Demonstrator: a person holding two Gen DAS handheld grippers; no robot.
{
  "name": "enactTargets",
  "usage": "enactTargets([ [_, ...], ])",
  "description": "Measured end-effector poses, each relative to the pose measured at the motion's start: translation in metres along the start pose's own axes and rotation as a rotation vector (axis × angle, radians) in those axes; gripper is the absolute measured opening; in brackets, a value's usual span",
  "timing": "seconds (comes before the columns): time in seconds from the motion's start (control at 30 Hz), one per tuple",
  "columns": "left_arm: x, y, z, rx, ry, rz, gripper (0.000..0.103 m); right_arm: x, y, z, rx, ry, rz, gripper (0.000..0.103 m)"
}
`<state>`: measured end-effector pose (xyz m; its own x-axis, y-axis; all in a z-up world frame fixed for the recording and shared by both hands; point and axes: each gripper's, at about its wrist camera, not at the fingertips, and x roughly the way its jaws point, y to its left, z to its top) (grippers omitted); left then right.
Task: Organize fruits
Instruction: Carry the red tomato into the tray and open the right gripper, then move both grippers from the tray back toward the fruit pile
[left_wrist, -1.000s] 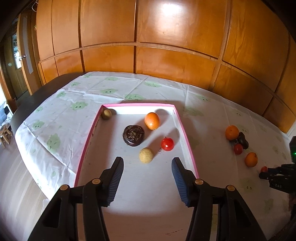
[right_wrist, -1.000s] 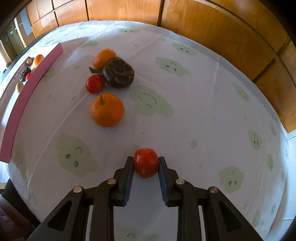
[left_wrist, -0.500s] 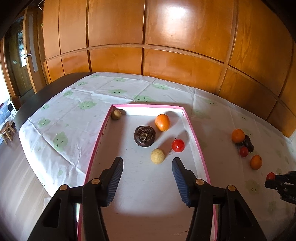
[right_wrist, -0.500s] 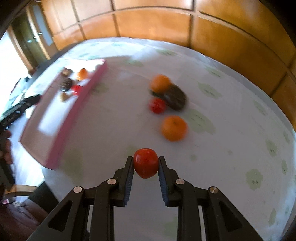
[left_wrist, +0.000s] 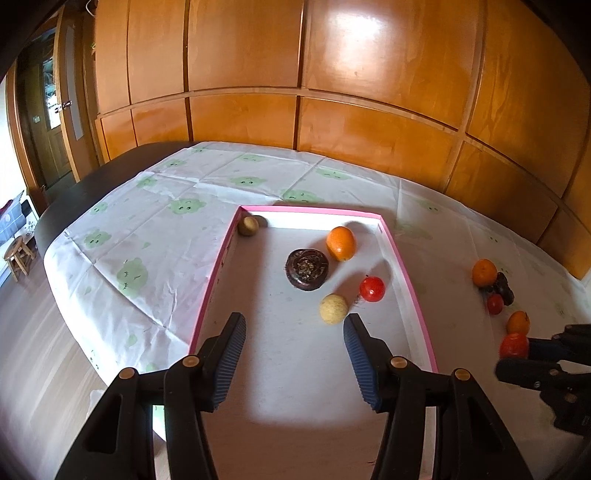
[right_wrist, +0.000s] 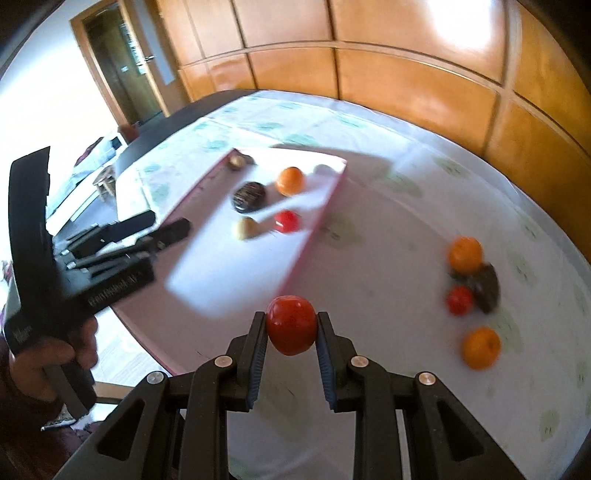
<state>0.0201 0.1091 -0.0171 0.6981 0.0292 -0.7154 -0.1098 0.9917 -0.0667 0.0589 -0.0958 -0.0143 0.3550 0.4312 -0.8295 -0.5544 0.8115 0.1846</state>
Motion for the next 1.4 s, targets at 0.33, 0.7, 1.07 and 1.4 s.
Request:
enactTargets([
  [0.33,0.001,0.022,0.000,-0.044,0.000,0.039,0.056,0.043,0.025,0.042,-0.040,0.008,0.005,0.026],
  [0.7,0.006,0.025,-0.004,-0.043,0.015,0.051,0.056,0.081,0.021,0.049,-0.020,0.042,-0.053,0.029],
  [1.07,0.002,0.016,-0.004,-0.017,0.008,0.039,0.056,0.059,0.020,0.041,0.008,-0.020,-0.049,0.029],
  [1.4,-0.004,0.006,-0.003,0.006,-0.001,0.030,0.056,0.043,0.015,0.034,0.056,-0.061,-0.064,0.029],
])
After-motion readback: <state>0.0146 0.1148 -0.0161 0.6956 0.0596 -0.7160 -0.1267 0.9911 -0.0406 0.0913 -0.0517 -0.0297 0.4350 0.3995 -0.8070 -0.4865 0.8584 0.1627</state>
